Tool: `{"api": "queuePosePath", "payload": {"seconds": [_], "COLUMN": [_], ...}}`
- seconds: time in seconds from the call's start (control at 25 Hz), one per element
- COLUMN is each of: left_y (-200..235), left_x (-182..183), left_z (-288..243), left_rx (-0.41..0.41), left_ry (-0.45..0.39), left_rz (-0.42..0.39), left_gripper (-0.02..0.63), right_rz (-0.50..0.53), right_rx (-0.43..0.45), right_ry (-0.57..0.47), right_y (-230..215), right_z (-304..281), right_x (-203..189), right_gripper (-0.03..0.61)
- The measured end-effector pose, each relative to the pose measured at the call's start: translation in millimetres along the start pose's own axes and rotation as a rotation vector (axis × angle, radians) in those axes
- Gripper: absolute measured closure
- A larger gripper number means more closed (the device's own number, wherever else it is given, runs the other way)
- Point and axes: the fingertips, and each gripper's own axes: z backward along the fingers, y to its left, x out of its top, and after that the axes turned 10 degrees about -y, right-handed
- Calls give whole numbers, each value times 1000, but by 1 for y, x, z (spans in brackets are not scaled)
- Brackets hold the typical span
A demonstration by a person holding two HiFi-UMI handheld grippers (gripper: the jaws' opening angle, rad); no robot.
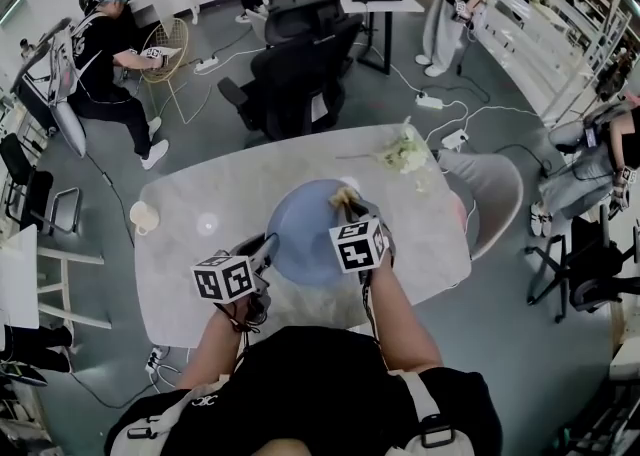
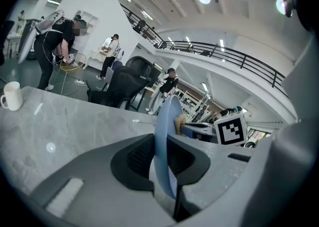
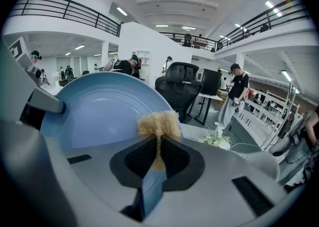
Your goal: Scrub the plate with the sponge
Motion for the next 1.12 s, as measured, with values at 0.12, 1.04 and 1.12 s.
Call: {"api": "queuePosePath", "payload": {"seconds": [0.12, 1.04, 1.12], "left_y": [2, 42, 44], "left_x": [7, 32, 31], "left_z": [4, 18, 19], "left_rx": [13, 123, 133], "left_ry": [-36, -161, -163], "left_rz": [11, 87, 92], "left_gripper": [558, 551, 551], "right_rz": [6, -174, -182], "right_rx": [-8, 450, 486], "right_ry": [3, 224, 221], "right_y": [1, 121, 135], "right_z": [3, 32, 33], "right_x": [-6, -58, -56], "right_gripper": [551, 551, 551]}}
